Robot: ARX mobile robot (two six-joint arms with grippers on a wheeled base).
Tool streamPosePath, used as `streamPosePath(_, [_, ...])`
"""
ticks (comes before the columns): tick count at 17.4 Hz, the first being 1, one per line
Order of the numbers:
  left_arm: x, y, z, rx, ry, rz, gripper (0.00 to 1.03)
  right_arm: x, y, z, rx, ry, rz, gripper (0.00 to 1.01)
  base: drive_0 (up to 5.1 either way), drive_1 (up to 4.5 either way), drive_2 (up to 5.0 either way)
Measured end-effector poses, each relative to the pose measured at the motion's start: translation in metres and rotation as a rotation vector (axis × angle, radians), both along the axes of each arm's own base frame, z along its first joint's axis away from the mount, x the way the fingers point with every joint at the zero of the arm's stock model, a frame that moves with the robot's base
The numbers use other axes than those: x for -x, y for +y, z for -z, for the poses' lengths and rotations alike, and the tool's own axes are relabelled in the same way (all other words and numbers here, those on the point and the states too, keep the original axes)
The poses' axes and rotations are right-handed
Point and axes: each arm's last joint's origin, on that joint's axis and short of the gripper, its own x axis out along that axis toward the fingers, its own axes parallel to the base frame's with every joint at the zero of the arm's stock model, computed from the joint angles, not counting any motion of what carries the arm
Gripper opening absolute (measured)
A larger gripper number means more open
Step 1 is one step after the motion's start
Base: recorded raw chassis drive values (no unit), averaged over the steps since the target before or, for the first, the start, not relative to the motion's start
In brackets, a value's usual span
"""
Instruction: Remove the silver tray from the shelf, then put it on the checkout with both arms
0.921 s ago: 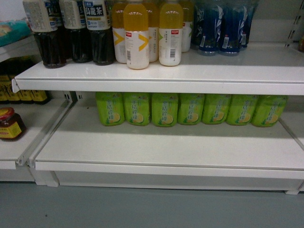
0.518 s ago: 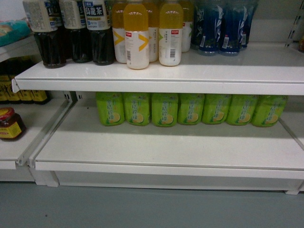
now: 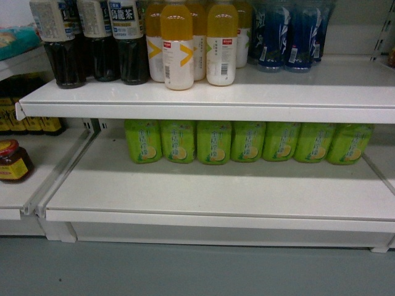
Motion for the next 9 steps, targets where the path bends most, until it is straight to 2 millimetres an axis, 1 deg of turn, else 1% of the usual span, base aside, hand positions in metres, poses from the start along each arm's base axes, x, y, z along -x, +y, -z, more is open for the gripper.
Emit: streamPosePath(9, [0.0, 0.0, 0.0, 0.0, 0.0, 0.0, 0.98, 0.0, 0.0, 0.0, 0.0, 0.0, 0.0, 0.98, 0.0, 0.0, 0.0])
